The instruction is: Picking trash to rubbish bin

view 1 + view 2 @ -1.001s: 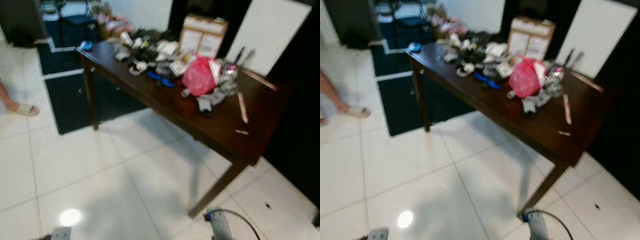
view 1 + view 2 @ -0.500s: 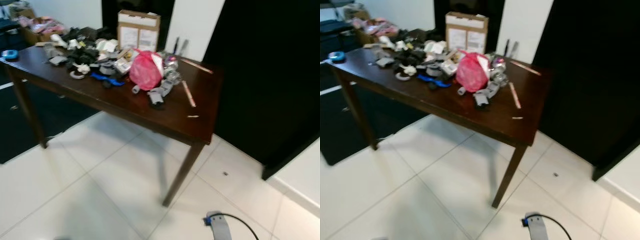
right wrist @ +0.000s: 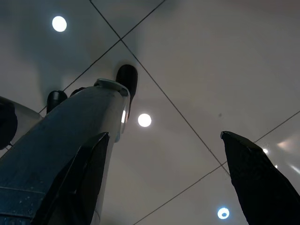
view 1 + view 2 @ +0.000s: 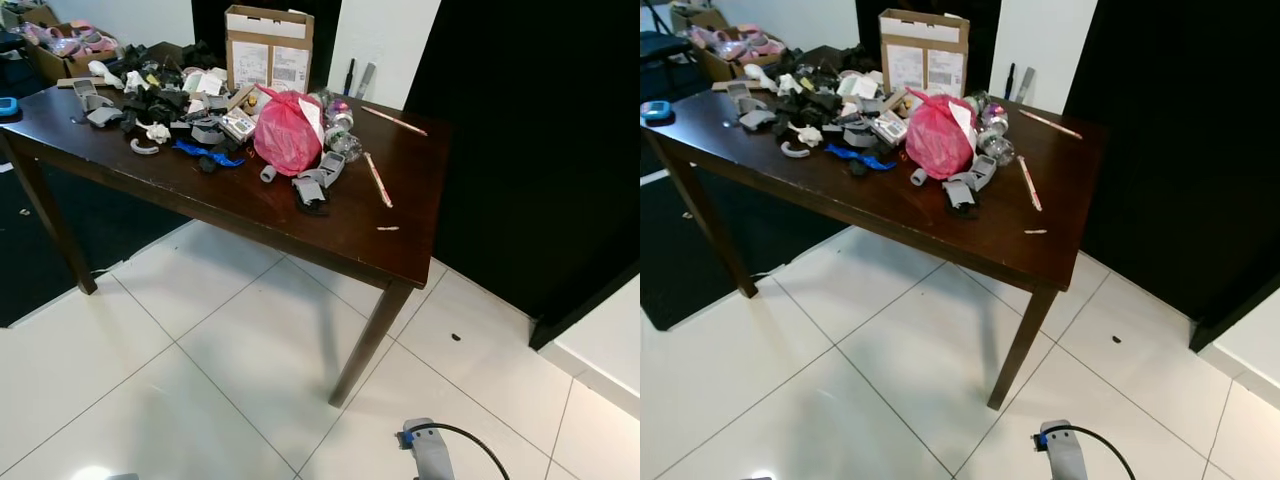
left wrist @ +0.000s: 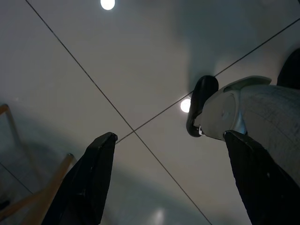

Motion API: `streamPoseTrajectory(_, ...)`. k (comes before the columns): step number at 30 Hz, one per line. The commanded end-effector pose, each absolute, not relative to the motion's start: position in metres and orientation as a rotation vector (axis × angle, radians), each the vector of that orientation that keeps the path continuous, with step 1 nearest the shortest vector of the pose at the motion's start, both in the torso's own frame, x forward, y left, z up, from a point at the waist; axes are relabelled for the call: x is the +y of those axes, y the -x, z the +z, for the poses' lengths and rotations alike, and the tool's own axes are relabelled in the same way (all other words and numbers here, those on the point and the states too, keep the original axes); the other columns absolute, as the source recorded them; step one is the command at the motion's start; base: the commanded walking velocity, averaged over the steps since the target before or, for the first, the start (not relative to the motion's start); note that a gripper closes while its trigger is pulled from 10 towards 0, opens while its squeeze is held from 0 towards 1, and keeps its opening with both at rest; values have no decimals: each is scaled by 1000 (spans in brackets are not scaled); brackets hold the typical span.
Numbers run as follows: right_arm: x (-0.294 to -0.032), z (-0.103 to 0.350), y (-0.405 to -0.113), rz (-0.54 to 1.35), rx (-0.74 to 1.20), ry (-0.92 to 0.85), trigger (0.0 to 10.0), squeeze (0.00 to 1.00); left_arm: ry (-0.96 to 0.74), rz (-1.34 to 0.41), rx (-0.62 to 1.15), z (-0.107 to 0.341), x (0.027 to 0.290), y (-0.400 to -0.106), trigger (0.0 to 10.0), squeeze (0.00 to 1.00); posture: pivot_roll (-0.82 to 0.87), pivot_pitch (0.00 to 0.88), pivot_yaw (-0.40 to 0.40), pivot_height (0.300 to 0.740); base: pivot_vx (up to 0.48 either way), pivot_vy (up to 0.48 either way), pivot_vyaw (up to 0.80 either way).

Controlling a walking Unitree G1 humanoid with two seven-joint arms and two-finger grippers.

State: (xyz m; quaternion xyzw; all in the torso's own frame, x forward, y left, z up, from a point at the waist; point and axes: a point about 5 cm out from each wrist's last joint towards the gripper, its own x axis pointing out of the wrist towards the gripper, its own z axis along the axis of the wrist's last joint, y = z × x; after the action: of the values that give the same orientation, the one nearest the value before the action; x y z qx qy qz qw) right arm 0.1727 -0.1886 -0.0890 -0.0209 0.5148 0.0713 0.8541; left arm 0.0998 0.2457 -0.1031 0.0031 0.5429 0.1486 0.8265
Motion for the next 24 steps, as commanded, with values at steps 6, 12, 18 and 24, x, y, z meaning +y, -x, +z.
streamPoseTrajectory(6,-187,-91,-168,164,1096,59,10000,0,6,308,1170,-106,242,-94,10000,0,187,75,-98,740,371,0,0)
streamPoseTrajectory(12,-187,-91,-168,176,1099,68,10000,0,9,302,1175,-106,239,-94,10000,0,186,80,-103,740,370,0,0)
streamPoseTrajectory(18,-187,-91,-167,184,1101,77,10000,0,16,298,1186,-108,236,-90,10000,0,183,81,-105,740,358,0,0)
streamPoseTrajectory(24,-187,-92,-167,195,1106,90,10000,0,14,294,1183,-108,236,-91,10000,0,182,81,-108,740,351,0,0)
